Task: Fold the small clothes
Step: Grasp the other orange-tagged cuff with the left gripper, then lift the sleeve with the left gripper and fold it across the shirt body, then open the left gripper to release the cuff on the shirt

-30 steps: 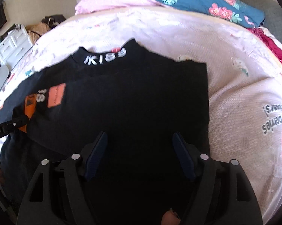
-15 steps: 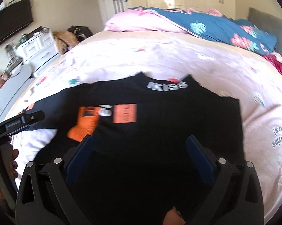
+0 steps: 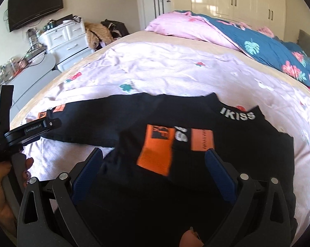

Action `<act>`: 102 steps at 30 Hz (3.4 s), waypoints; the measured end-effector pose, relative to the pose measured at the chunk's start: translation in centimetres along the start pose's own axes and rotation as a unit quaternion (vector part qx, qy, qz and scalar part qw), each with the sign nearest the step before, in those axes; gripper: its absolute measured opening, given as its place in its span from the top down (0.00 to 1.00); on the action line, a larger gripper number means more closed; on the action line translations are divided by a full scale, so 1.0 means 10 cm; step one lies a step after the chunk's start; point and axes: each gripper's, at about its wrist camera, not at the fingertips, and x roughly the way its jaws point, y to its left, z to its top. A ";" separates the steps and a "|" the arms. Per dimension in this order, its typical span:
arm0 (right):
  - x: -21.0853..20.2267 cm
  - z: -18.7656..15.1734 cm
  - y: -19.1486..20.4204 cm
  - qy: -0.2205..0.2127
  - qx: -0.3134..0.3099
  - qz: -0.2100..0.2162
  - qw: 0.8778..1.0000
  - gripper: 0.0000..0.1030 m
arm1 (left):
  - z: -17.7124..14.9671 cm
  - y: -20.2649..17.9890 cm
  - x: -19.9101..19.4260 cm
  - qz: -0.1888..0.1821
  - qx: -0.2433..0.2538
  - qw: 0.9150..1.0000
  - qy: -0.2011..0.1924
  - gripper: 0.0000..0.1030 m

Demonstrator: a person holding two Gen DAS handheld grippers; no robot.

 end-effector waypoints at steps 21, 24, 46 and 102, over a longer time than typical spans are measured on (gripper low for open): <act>0.23 -0.07 0.59 0.025 -0.051 0.016 0.998 0.04 | 0.23 0.77 0.22 0.013 -0.120 0.992 -0.036 0.43; 0.21 -0.13 0.47 0.030 -0.033 0.012 0.999 0.04 | 0.26 0.80 0.19 -0.012 -0.130 0.990 -0.056 0.86; -0.43 -0.41 -0.80 -0.002 0.122 -0.027 0.992 0.04 | 0.41 -0.27 -0.97 -0.121 -0.015 0.981 -0.152 0.92; -1.27 -1.25 -2.60 -0.056 0.373 -0.110 0.920 0.04 | -1.81 -2.93 -0.41 -0.311 0.353 0.876 0.107 0.86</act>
